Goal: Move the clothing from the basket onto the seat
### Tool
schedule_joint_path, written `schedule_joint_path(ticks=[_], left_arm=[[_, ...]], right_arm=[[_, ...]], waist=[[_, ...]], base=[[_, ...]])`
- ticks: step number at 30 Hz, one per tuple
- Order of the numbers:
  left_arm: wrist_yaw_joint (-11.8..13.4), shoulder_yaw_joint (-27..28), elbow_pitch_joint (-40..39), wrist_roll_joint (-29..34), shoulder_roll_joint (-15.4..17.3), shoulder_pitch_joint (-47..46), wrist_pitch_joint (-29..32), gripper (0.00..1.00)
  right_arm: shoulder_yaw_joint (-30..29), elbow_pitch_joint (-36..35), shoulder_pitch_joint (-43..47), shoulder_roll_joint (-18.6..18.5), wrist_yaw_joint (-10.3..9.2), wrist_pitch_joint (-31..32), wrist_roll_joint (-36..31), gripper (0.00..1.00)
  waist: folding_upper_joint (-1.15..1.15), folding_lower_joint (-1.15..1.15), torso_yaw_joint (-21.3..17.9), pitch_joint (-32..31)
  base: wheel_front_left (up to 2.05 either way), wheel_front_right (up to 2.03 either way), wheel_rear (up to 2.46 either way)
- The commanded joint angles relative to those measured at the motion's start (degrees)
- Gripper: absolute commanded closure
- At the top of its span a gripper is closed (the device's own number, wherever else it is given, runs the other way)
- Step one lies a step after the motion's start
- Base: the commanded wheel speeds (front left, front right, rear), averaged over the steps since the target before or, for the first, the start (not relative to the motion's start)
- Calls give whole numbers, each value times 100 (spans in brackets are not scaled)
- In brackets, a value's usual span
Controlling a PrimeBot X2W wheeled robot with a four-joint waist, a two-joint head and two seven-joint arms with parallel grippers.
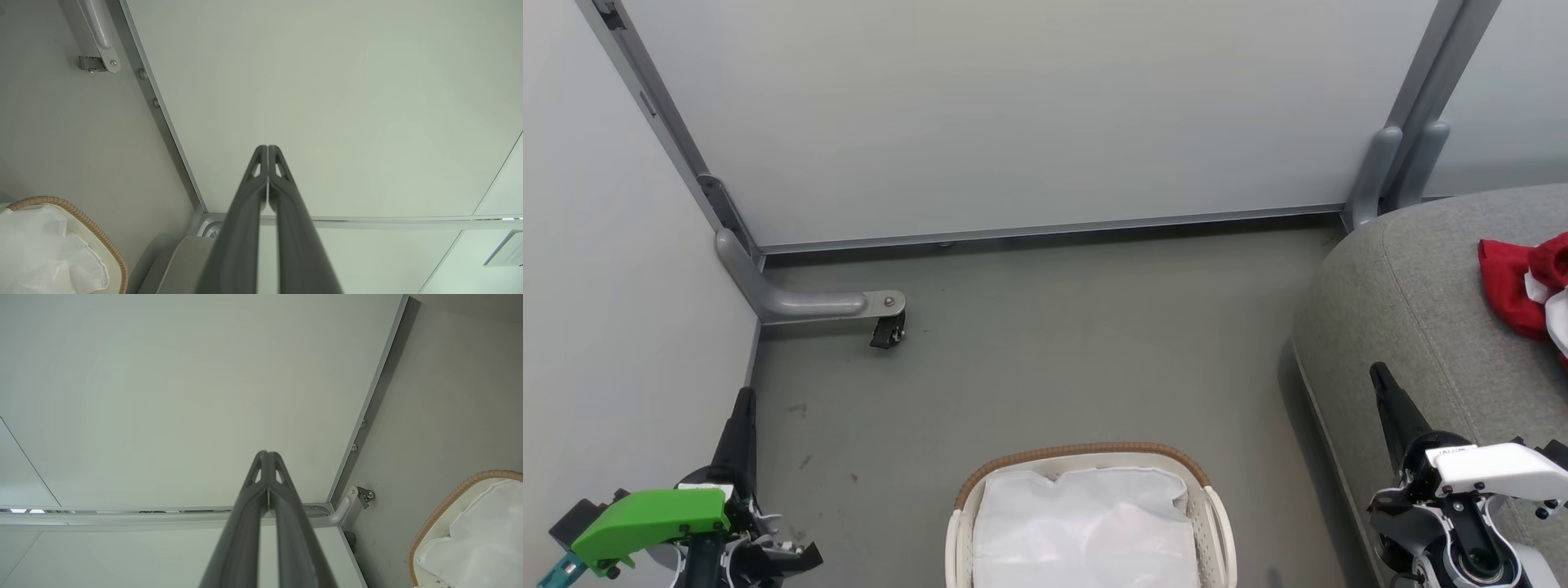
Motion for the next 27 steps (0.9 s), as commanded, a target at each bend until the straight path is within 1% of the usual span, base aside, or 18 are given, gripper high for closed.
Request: schedule_joint_path(ticks=[1,7,27], left_arm=[[-19,29,-32,-111,40,-116,34,100],[-20,38,-47,-308,41,-124,97,100],[-20,35,-42,-287,41,-111,94,100]], right_arm=[[-23,-43,63,-13,-2,30,118,100],[-55,-83,81,-9,-2,91,325,100],[-49,-75,79,-10,-2,86,301,100]], waist=[[0,0,1,-3],[0,0,4,-16],[0,0,4,-16]], base=[[0,0,0],[0,0,0],[0,0,0]])
